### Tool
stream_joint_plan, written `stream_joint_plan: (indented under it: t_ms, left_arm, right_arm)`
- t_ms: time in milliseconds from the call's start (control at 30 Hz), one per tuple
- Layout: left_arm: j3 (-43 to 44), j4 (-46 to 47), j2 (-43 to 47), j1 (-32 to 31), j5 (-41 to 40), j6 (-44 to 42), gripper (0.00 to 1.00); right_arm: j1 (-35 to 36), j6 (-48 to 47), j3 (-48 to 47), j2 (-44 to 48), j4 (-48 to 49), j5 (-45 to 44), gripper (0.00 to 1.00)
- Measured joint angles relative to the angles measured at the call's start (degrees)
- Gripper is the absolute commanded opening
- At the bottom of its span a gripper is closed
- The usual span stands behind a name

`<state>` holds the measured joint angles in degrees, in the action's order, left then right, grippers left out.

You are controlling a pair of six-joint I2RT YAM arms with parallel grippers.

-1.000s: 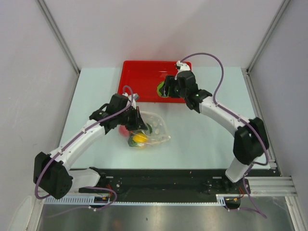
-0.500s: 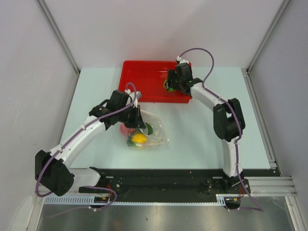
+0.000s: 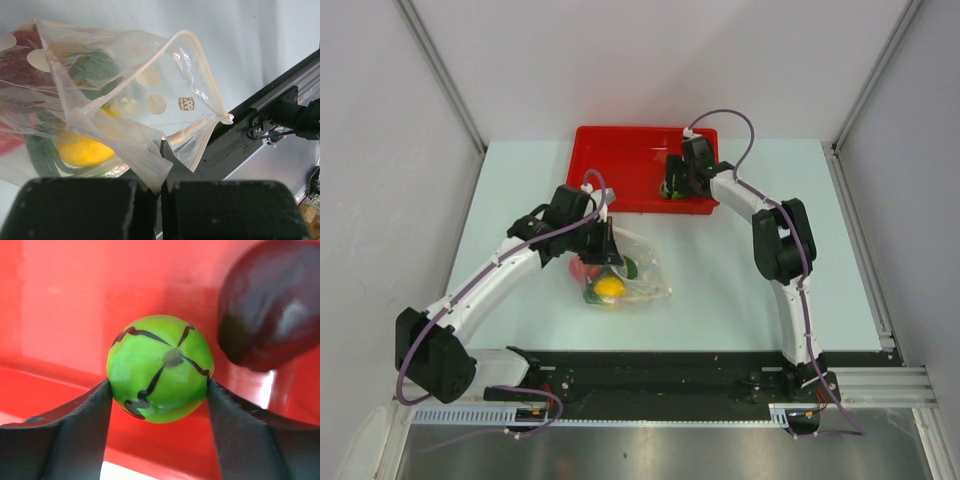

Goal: Open the zip-top bag and remove the fake food

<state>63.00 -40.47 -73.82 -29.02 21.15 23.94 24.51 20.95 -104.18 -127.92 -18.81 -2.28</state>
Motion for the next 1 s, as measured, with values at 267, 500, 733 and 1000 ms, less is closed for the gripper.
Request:
stream_joint_plan:
  t_ms: [267, 500, 733, 1000]
  left_arm:
    - [0.0, 0.0, 2.8, 0.0, -0.5, 1.0, 0.00]
    - [-1.3, 0.5, 4.7, 0.0, -0.6, 1.6, 0.00]
    - [-1.7, 0.7, 4.7, 0.0, -1.1, 2.0, 0.00]
    - [-0.8, 0.7, 3.5, 0.0, -1.0, 1.9, 0.00]
  right_arm:
    - [0.5, 0.0, -8.4, -2.1, -8.6, 0.8, 0.95]
    - [1.5, 0.0, -9.1, 0.4, -14.9, 0.6, 0.95]
    - [5.4, -0.5, 9.0, 17.6, -16.1, 4.7, 0.84]
    - [16.9, -2.4, 20.2, 34.4, -16.0, 12.3, 0.60]
